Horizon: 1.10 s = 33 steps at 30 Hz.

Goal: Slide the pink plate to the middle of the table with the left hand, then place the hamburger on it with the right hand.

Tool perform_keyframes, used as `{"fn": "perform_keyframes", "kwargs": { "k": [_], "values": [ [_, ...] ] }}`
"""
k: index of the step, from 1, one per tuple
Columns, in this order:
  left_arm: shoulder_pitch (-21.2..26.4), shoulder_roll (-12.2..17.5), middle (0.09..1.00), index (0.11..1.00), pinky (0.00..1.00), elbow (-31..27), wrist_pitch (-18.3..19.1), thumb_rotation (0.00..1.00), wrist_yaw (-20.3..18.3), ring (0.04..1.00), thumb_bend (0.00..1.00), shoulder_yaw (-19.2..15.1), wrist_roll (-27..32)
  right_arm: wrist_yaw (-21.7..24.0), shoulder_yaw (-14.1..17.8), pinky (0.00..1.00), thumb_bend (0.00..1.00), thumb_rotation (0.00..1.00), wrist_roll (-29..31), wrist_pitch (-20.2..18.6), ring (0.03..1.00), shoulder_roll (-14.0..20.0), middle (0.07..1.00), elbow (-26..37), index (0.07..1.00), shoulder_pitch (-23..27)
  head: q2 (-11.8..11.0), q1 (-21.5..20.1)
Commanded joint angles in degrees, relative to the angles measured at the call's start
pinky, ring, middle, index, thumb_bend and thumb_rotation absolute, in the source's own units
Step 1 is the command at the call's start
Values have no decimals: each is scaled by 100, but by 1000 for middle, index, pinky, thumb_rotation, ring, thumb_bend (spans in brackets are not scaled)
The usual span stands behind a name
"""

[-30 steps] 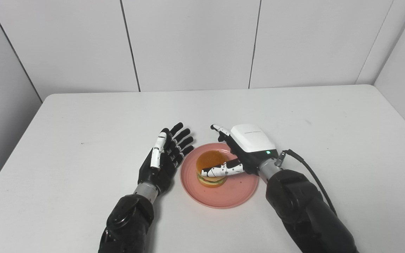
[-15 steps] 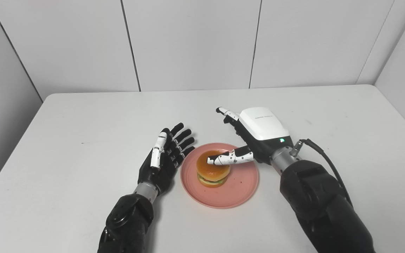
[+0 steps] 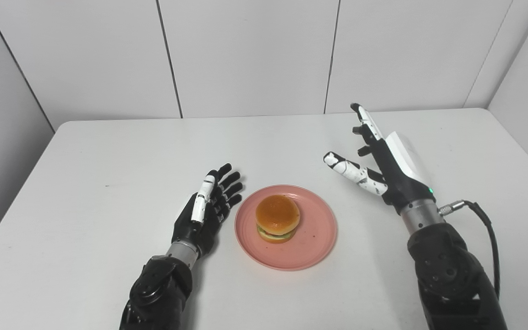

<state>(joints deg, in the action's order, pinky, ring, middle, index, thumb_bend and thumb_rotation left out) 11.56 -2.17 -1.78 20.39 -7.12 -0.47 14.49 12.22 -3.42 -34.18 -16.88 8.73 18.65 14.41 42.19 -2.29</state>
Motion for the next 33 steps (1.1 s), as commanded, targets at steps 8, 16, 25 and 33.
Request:
{"fn": "perform_keyframes", "kwargs": {
  "k": [8,16,25,33],
  "values": [
    [-318,289,1000,1000,1000,-630,-545,1000,21,995,394,29,-455,-986,123,928,653,1000,829,995,978,-311,1000,-307,1000,-574,39,64],
    [-548,273,1000,1000,1000,-718,-952,977,135,1000,423,-22,-637,-1324,223,931,510,1000,1838,1580,980,-660,987,-915,989,-805,43,135],
    [-766,170,999,991,1000,-612,-1336,973,305,995,404,27,-906,-1225,376,969,225,1000,2837,1260,979,-945,985,-1144,995,-906,6,197],
    [-922,61,996,999,1000,-474,-1590,997,300,993,367,121,-949,-1274,277,972,175,1000,2786,1239,977,-916,988,-1288,996,-935,-139,202]
  ]
}}
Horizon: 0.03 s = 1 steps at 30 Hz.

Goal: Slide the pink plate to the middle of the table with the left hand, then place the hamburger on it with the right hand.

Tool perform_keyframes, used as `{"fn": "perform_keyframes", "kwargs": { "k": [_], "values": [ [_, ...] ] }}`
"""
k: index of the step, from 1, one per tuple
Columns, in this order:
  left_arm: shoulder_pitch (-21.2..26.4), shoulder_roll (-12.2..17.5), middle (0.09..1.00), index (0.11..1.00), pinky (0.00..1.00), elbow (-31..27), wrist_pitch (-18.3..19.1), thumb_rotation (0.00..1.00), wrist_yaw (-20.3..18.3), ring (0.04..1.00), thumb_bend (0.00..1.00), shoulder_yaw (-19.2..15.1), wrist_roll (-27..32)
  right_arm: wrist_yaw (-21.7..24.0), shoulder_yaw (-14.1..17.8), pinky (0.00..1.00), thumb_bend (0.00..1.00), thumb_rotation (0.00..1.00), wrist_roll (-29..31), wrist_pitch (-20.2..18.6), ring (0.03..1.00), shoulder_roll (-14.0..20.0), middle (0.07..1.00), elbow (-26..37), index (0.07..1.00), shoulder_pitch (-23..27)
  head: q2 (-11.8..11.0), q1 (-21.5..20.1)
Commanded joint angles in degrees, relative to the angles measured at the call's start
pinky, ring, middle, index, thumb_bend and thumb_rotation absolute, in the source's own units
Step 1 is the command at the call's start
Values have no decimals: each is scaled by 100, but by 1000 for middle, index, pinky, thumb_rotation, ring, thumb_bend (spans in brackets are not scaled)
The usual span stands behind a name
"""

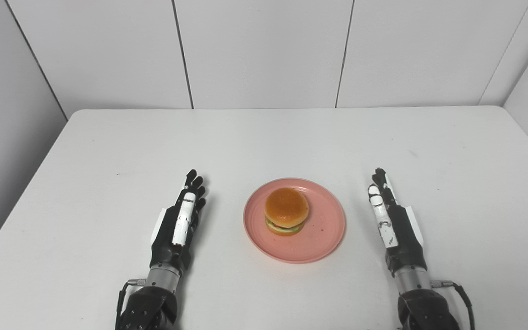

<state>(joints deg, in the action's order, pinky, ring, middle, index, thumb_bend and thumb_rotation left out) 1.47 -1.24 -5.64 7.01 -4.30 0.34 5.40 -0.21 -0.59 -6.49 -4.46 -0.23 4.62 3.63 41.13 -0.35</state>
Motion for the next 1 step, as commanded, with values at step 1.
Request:
{"fn": "perform_keyframes", "kwargs": {
  "k": [1],
  "values": [
    [83,-38,995,999,1000,-71,-269,999,23,992,364,45,-48,-19,-9,972,176,1000,33,-41,978,-15,988,116,997,142,-34,9]
  ]
}}
